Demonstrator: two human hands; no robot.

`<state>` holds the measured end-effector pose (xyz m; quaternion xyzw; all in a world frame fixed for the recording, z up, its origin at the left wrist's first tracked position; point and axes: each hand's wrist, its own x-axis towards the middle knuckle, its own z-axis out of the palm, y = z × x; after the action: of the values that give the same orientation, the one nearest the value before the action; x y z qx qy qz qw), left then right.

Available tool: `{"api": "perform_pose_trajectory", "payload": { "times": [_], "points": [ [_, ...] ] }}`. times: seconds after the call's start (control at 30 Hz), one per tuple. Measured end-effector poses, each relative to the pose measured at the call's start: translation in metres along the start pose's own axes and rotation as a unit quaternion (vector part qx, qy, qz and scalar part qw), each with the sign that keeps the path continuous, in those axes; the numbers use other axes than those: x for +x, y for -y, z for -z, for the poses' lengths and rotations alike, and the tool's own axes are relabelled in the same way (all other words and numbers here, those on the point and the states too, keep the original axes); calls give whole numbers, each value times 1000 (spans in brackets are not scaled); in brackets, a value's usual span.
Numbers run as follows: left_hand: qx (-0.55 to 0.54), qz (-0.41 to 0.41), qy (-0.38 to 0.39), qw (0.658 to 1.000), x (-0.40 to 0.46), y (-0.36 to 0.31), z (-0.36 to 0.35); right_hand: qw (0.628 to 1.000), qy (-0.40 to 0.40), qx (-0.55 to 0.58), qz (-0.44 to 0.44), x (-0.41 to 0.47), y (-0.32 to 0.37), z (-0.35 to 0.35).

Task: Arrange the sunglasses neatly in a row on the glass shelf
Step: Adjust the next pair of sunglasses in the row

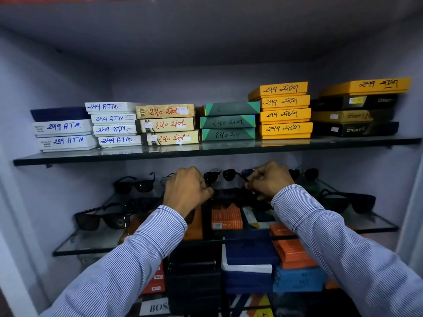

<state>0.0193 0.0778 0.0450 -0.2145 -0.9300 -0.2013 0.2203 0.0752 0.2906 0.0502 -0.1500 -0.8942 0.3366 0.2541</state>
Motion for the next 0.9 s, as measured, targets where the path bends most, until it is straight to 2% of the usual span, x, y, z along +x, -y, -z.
{"api": "perform_pose_trajectory", "payload": {
  "times": [0.27, 0.47, 0.67, 0.8, 0.9],
  "points": [
    [12, 75, 49, 996, 3, 2, -2, 996, 70, -49, -7, 2, 2, -21],
    [18, 76, 68, 995, 4, 5, -12, 996, 76, -45, -24, 5, -5, -29],
    [67, 73, 62, 993, 8, 3, -20, 995, 88, -51, -16, 6, -10, -32],
    [84, 62, 49, 993, 8, 3, -21, 998, 42, -48, -16, 13, -16, -26],
    [87, 44, 23, 995, 8, 0, -20, 992, 17, -127, -16, 20, -24, -19]
  ]
}}
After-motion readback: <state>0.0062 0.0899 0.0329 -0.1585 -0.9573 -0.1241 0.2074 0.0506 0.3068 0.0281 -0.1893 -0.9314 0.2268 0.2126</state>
